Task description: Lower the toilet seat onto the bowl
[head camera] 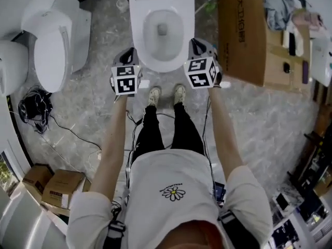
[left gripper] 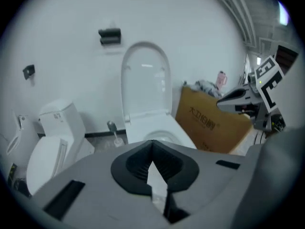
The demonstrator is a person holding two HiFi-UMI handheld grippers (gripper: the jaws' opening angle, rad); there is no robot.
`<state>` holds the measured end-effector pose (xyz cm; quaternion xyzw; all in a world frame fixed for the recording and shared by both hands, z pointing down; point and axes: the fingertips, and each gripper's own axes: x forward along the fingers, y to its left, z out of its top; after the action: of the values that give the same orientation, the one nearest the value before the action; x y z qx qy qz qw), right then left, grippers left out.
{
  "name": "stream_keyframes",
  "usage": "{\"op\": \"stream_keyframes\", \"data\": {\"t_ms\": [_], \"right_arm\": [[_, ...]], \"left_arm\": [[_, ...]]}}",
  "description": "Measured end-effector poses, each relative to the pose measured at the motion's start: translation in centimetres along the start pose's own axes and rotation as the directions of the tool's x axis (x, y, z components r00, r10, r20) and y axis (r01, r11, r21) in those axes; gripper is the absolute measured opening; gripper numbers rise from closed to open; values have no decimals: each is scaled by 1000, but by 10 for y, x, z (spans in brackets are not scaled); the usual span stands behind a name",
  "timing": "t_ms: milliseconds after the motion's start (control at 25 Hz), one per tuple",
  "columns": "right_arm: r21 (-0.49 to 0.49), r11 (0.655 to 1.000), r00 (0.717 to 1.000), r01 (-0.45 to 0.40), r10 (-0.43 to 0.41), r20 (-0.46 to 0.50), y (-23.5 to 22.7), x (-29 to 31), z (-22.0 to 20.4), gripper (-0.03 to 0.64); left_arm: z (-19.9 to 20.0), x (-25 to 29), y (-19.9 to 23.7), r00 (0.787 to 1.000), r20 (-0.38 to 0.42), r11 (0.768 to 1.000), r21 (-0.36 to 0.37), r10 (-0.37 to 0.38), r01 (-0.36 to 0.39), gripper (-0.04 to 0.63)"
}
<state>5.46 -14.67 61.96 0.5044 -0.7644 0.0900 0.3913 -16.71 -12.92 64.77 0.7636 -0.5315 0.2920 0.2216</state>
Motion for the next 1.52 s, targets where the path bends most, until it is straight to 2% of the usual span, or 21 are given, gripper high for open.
{"op": "stream_keyframes", "data": {"t_ms": [40,120,280,360,560,640,680,760,920,1160,1360,1520], "right_arm": [[28,999,998,30,-32,53,-9,-18,27,32],[96,993,983,72,-87,162,-22,-64,77,32],[166,977,913,133,-185,363,-25,-166,158,31],[178,973,877,147,-212,432,-20,-205,178,32],[188,975,800,121,-208,563,2,-257,198,32],[183,978,783,98,-189,593,12,-266,195,31],[182,980,780,87,-180,599,17,-268,193,31],[179,982,782,67,-163,601,25,-269,189,30],[142,988,786,57,-132,603,34,-270,186,31],[133,989,782,58,-128,610,29,-272,187,30],[129,990,798,51,-118,591,31,-266,183,30],[128,990,801,52,-118,587,34,-266,185,30]], "left_arm": [[34,-18,-1,997,74,1000,-13,15,-14,20],[95,-62,-7,977,210,999,-44,40,-32,20],[180,-159,-31,904,425,997,-68,53,-27,20],[205,-198,-44,863,504,999,-47,43,-22,20],[235,-269,-64,729,683,999,-20,41,-37,20],[235,-285,-69,695,718,998,-15,48,-54,20],[234,-289,-72,684,727,998,-10,48,-60,20],[233,-290,-76,678,734,998,4,39,-63,20],[234,-286,-81,681,732,998,11,34,-61,20],[229,-277,-86,697,717,999,9,26,-46,20],[230,-274,-91,705,709,1000,9,13,-28,20],[228,-273,-92,713,701,1000,14,5,-20,20]]}}
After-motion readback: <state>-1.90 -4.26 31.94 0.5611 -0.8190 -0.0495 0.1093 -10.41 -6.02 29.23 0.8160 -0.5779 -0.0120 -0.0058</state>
